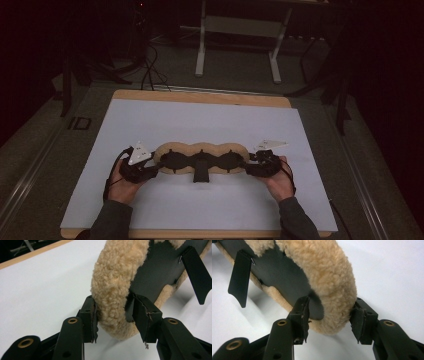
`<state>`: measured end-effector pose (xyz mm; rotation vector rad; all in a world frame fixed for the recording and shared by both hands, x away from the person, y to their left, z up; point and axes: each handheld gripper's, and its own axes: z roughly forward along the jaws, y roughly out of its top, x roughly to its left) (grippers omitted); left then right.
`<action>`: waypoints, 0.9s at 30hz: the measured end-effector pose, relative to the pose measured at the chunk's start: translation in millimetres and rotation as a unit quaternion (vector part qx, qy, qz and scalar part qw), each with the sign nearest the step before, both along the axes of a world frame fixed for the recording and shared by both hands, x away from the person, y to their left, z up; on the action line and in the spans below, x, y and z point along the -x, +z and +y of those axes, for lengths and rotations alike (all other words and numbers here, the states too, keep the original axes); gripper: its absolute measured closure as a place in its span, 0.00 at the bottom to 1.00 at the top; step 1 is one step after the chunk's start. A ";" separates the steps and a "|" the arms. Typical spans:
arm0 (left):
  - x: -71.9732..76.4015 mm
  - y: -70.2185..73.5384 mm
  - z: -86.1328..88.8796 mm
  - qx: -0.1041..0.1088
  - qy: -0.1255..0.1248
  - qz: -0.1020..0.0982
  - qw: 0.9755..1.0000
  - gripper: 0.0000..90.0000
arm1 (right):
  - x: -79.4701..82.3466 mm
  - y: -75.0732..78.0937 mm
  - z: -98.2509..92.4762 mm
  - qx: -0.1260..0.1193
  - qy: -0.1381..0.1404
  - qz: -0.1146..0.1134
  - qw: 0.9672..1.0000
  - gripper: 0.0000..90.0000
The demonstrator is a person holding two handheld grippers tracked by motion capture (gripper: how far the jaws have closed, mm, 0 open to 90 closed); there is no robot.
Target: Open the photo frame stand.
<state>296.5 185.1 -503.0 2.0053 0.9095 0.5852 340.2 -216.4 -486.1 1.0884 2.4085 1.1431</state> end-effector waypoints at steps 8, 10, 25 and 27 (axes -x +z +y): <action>-2.4 0.1 -3.0 -0.003 0.007 -0.017 1.000 0.63 | -2.4 0.9 -0.8 -0.001 -0.007 -0.011 1.000 0.58; -2.5 -0.3 -4.7 -0.009 0.010 -0.026 1.000 0.63 | -2.8 -0.2 -0.9 -0.002 -0.008 -0.014 1.000 0.58; -6.6 -5.3 -16.8 -0.046 0.024 -0.052 0.997 0.63 | -5.0 -6.7 -2.4 0.007 -0.024 -0.034 0.999 0.56; -6.7 -5.9 -16.4 -0.046 0.024 -0.050 0.997 0.63 | -4.9 -7.1 -3.6 -0.005 -0.025 -0.031 0.999 0.55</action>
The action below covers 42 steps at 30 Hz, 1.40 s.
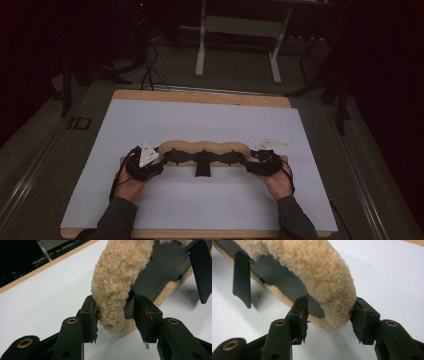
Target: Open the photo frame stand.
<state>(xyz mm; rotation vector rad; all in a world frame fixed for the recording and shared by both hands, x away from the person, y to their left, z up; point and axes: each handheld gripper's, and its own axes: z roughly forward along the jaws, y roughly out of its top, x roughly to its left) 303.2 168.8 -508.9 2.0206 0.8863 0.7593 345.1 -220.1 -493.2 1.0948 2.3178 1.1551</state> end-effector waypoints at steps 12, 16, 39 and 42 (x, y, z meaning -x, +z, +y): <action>4.3 0.1 1.8 0.007 -0.007 0.007 1.000 0.62 | 6.7 -1.9 -6.3 -0.020 0.009 0.004 1.000 0.55; 5.3 0.1 2.5 0.008 -0.009 0.009 1.000 0.62 | 8.5 -2.4 -7.4 -0.022 0.011 0.004 1.000 0.55; 17.6 -0.4 1.5 0.009 -0.005 0.012 1.000 0.62 | 21.1 -12.1 -11.5 -0.040 -0.001 -0.008 0.999 0.58; 18.1 -0.2 1.6 0.008 -0.004 0.013 1.000 0.62 | 22.2 -12.5 -11.1 -0.039 -0.004 -0.009 0.999 0.59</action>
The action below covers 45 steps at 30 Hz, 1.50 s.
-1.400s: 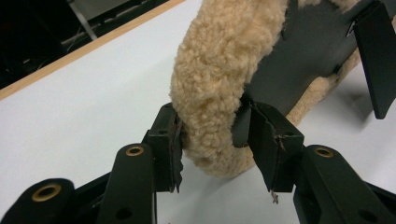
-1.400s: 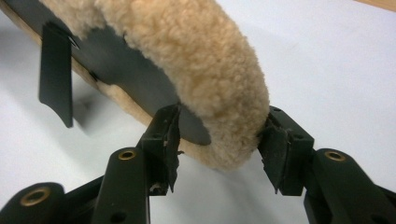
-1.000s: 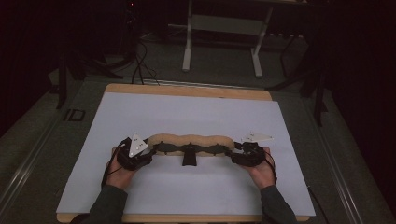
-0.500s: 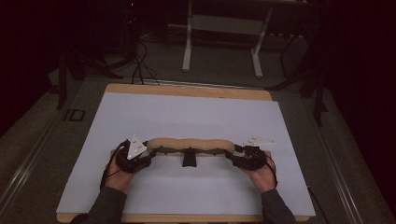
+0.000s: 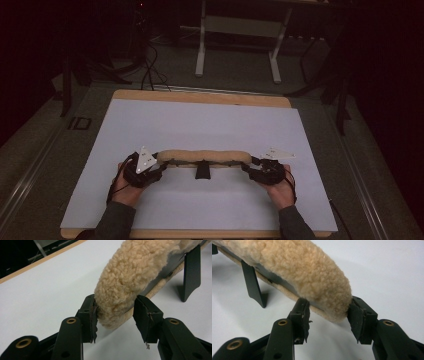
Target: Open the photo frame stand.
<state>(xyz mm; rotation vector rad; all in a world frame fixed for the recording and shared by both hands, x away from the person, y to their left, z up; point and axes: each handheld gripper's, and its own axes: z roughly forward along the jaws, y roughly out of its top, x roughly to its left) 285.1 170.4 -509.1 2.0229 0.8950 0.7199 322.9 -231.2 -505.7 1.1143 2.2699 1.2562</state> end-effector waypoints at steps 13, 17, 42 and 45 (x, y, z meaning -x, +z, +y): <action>0.6 3.1 5.8 0.025 0.006 0.016 1.000 0.57 | 2.6 0.1 -4.4 -0.012 -0.007 0.005 1.000 0.58; 2.8 5.7 10.6 0.040 0.010 0.014 0.999 0.54 | 3.7 1.0 -5.9 -0.014 -0.007 0.007 1.000 0.57; 8.4 19.2 32.8 0.136 -0.009 0.012 0.991 0.50 | 6.0 0.9 -4.8 0.014 -0.022 0.012 1.000 0.46; 9.8 21.1 33.4 0.141 -0.011 0.009 0.990 0.50 | 6.1 1.0 -3.8 0.015 -0.018 0.014 1.000 0.45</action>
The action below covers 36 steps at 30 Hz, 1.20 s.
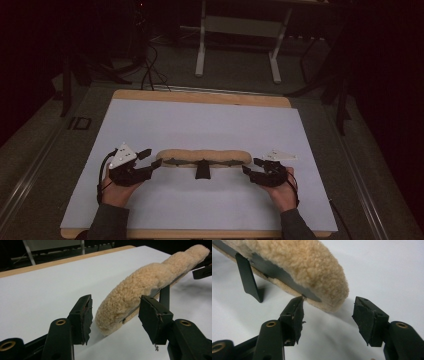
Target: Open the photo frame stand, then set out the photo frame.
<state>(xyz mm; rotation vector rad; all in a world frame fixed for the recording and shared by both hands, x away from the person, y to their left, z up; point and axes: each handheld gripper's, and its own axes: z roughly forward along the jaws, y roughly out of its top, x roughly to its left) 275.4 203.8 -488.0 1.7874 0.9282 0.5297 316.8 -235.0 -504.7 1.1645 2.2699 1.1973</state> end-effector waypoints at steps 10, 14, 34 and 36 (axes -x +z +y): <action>0.7 4.9 6.7 0.035 -0.005 0.003 0.999 0.49 | 2.5 -0.2 2.9 0.020 0.014 0.012 1.000 0.44; 0.6 7.5 6.7 0.042 -0.007 0.002 0.999 0.48 | 3.6 -0.5 5.0 0.026 0.020 0.015 0.999 0.44; -4.0 9.1 17.6 0.057 0.018 0.010 0.998 0.62 | 6.7 0.5 4.9 0.021 0.043 0.042 0.998 0.56; -5.2 8.7 17.4 0.055 0.018 0.012 0.998 0.64 | 7.0 1.4 4.5 0.018 0.043 0.045 0.998 0.57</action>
